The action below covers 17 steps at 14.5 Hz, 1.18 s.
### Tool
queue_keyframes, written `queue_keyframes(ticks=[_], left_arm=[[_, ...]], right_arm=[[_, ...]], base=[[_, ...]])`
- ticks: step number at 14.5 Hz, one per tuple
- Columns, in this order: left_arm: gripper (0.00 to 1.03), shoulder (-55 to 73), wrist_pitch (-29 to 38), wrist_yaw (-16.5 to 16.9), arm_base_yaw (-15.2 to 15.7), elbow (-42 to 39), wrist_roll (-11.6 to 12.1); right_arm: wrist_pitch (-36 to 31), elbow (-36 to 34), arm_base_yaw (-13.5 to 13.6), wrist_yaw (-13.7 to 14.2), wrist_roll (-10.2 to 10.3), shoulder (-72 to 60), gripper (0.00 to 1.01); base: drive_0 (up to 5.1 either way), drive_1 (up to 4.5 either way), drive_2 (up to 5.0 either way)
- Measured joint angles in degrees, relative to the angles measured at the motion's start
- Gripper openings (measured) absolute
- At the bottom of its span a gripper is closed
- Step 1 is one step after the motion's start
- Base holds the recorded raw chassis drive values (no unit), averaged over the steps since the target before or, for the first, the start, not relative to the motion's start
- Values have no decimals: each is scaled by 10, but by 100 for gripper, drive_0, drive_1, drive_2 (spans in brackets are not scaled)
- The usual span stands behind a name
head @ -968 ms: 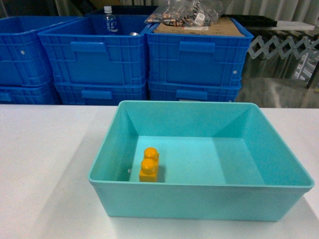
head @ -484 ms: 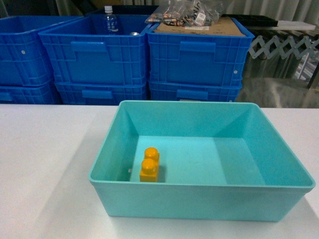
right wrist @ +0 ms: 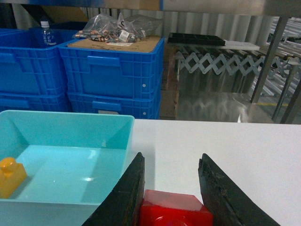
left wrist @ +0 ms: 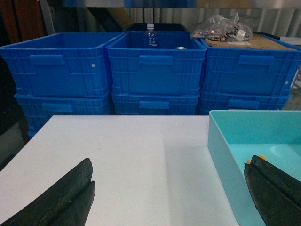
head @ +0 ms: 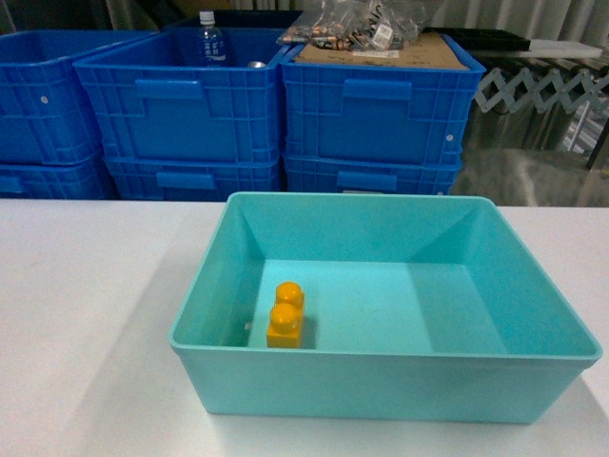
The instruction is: Pick red block from blue box to shelf
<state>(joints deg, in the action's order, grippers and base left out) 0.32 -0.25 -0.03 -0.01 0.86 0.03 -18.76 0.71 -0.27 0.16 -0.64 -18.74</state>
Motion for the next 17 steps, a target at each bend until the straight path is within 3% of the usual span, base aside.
queue_keyframes(ticks=[7,8,9,17], left_arm=[[98,0,0,0,0,0,0],[98,0,0,0,0,0,0],[98,0,0,0,0,0,0],[98,0,0,0,0,0,0]], right_arm=[[87,0,0,0,0,87,28],[118,1,0,0,0,108,28],[194,0,0,-2,0,170,28],[191,0,3,-2,0,185,28]], base=[[0,0,0],[0,0,0],[0,0,0],[-64,-64,-64]])
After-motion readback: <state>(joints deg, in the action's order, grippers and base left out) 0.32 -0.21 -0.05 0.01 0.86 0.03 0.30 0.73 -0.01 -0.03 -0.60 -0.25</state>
